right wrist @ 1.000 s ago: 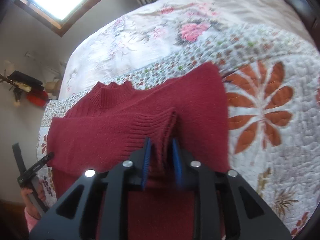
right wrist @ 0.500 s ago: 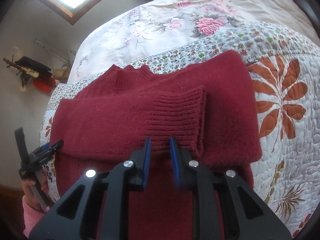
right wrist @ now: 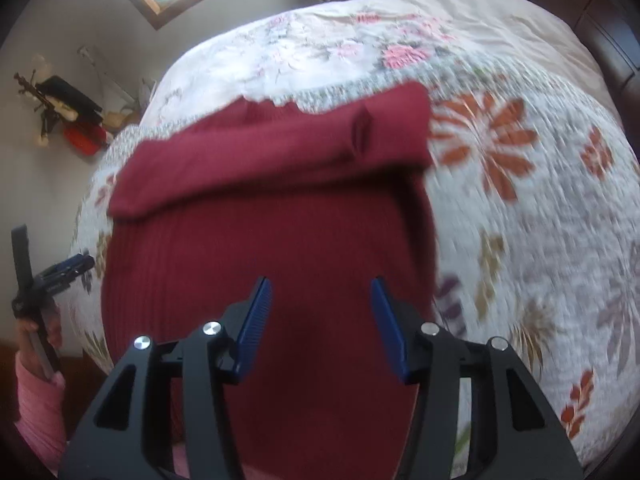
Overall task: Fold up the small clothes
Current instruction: 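Grasp the sweater hem with both tools and lift it toward the collar, then lay the lifted hem over the collar with both tools and release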
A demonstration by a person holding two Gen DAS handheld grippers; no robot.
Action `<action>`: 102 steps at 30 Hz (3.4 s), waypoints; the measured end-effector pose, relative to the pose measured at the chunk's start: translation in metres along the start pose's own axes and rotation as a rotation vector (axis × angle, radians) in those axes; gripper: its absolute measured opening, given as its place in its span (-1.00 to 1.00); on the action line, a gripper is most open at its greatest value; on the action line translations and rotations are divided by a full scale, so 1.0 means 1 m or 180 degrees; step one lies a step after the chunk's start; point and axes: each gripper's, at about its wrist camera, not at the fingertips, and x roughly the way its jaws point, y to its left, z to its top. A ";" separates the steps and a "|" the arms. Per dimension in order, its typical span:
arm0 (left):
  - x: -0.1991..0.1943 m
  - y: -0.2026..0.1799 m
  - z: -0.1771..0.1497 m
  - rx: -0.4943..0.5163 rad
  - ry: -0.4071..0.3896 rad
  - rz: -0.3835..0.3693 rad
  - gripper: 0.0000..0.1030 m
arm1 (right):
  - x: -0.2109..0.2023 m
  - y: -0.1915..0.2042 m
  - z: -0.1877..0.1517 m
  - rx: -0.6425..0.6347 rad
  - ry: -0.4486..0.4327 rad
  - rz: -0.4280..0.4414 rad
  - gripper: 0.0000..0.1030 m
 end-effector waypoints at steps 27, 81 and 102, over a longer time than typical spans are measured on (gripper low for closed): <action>0.045 0.006 -0.211 -0.0235 0.0818 -0.0952 0.52 | 0.039 -0.061 -0.192 0.0430 0.0667 0.0276 0.27; -0.020 0.035 -0.075 -0.0684 -0.0099 -0.1911 -0.76 | -0.015 -0.060 -0.079 0.0802 -0.0059 0.1755 -0.88; -0.005 0.092 -0.060 -0.1537 -0.0171 -0.1872 -0.03 | -0.020 -0.114 -0.045 0.0939 -0.0096 0.1181 -0.02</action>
